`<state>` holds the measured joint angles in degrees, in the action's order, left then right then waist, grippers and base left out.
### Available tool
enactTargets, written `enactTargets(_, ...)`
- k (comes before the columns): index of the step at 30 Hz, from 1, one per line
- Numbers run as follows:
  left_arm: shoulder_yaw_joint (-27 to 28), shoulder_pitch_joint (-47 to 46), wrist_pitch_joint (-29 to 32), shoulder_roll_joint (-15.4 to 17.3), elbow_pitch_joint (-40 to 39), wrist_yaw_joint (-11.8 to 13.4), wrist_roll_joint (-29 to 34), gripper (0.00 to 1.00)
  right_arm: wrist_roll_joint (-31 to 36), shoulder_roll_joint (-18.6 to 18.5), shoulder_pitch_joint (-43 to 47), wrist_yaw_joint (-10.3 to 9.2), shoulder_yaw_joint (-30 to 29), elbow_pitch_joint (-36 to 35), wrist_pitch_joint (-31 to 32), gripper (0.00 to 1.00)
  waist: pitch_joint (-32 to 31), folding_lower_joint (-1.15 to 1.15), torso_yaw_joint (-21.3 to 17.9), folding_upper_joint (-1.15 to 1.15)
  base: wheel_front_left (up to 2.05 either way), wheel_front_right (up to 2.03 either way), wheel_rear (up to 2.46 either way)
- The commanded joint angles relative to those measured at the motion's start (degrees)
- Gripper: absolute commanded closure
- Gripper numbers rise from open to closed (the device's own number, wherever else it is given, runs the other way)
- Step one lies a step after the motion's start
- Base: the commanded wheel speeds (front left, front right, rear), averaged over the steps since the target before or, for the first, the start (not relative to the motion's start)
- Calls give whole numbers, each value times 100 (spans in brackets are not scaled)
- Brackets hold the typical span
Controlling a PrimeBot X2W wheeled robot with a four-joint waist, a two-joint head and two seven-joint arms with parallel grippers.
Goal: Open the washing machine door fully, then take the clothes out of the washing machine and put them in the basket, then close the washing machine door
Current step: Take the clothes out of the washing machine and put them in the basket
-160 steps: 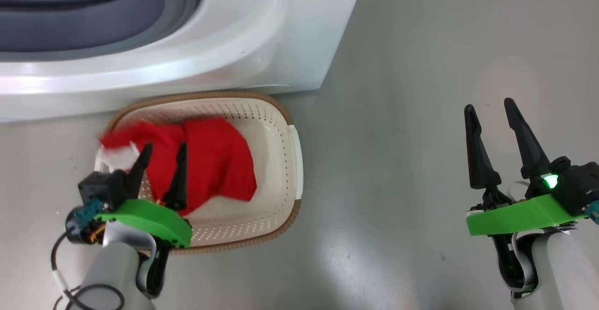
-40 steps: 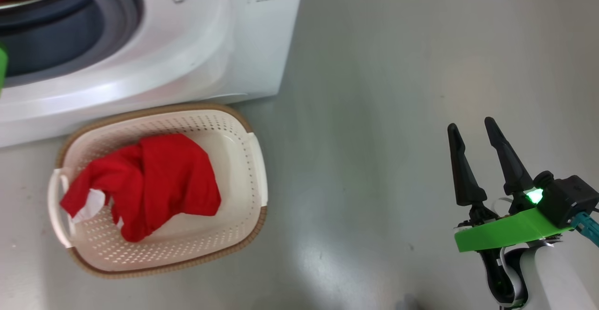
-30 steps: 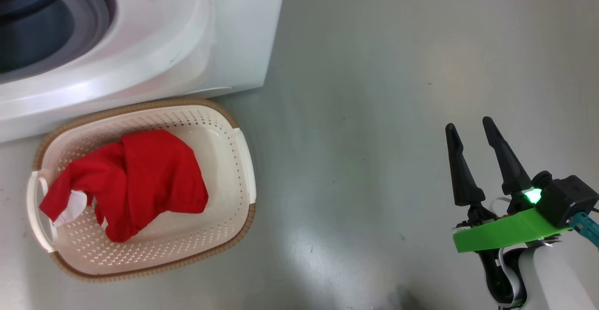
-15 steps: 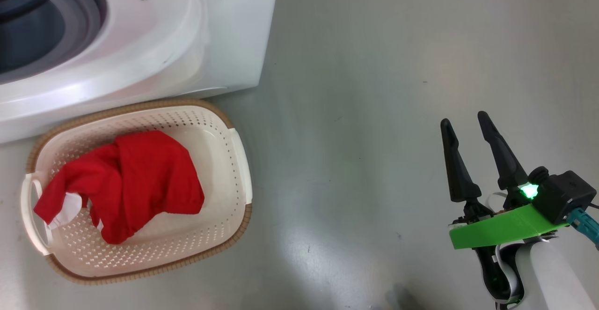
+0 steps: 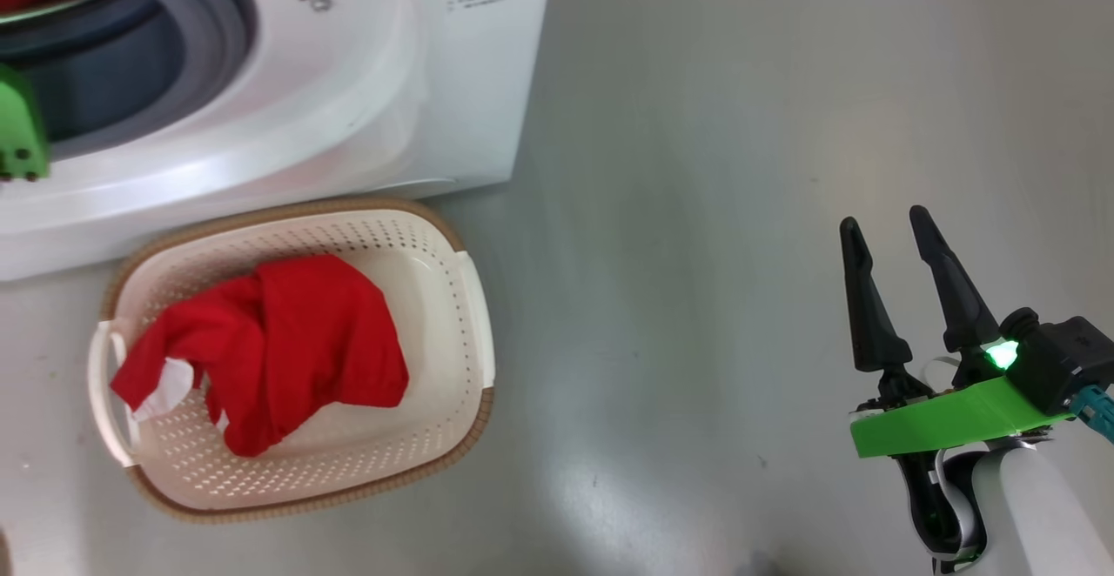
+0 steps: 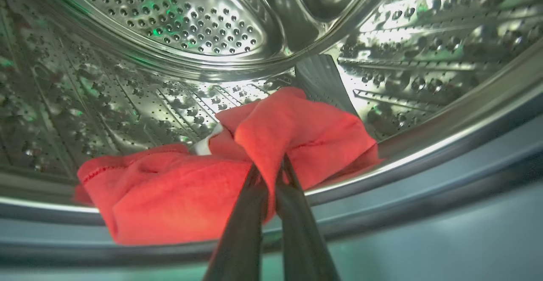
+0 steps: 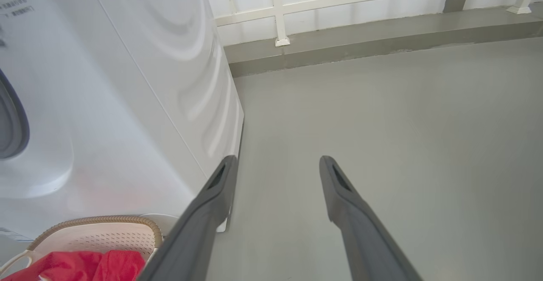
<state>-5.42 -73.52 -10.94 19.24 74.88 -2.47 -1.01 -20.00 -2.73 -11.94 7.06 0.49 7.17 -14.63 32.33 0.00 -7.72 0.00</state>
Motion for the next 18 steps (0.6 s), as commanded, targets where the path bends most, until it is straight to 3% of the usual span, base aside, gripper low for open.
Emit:
enactTargets(1, 184, 154, -148, 238, -98, 42, -157, 100, 62, -15, 115, 43, 73, -102, -37, 0, -148, 0, 139, 0, 0, 0, 0)
enactTargets(7, 572, 605, -395, -24, -420, -124, -681, 100, 129, -15, 193, 43, -6, -66, -37, 0, -365, 0, 333, 0, 0, 0, 0)
enactTargets(18, 1371, 1940, -405, -440, -2462, -360, -1283, 100, 171, -15, 312, 43, -130, -47, -37, 0, -611, 0, 537, 0, 0, 0, 0)
